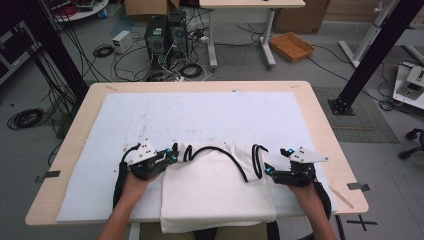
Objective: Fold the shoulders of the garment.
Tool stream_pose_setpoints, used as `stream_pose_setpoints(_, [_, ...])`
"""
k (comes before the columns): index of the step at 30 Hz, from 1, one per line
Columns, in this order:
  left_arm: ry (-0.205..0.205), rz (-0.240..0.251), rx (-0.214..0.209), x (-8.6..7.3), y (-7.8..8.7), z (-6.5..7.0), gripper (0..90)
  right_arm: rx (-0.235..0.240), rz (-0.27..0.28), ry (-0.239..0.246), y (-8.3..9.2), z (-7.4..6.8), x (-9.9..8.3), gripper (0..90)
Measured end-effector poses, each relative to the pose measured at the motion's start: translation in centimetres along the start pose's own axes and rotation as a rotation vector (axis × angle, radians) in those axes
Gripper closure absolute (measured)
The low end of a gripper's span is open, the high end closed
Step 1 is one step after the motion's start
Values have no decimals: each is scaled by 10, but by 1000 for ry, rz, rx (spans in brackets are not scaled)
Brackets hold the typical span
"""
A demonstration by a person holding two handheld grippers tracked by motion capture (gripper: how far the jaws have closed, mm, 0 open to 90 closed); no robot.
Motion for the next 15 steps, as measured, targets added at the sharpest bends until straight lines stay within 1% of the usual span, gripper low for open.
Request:
stream_pose_setpoints(1, [60,-16,13,-2,4,-2,625,1,1,1,0,0,0,208])
stream_pose_setpoints(2, [84,-16,16,-3,7,-3,433,-1,0,3,0,0,0,208])
stream_pose_setpoints(3, [93,-11,20,-3,10,-4,416,-3,-1,1,0,0,-1,209])
stream_pose_setpoints(4, [97,4,23,-2,14,-4,416,-3,-1,1,0,0,-1,209])
stream_pose_setpoints(6, [83,24,16,0,21,-1,408,-1,-2,5,0,-1,0,209])
stream_pose_setpoints(7, [78,24,11,-1,23,1,403,-1,1,18,1,-3,1,209])
stream_pose_setpoints(9, [58,10,-5,-3,25,7,402,-1,4,27,1,-4,2,210])
stream_pose_setpoints(11, [25,-35,-20,-9,25,14,407,9,9,55,1,-9,5,230])
stream_pose_setpoints(12, [-4,-90,-22,-17,23,19,415,22,8,66,0,-11,6,276])
stream_pose_setpoints(13, [-4,-90,-22,-17,23,19,422,22,8,66,0,-11,6,276])
stream_pose_setpoints(14, [-14,-121,-14,-21,22,21,422,30,9,79,0,-13,7,299])
stream_pose_setpoints(15, [-27,-147,4,-24,21,21,423,37,5,89,0,-15,7,306])
Point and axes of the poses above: each handheld gripper's, and its own axes: y roughly backward along the jaws, x roughly out of its top, z roughly to its right, the point moved 8 cm from there along -y, roughly forward along the jaws, and after that the axes turned 15 degrees about y, right-handed, at the moved point
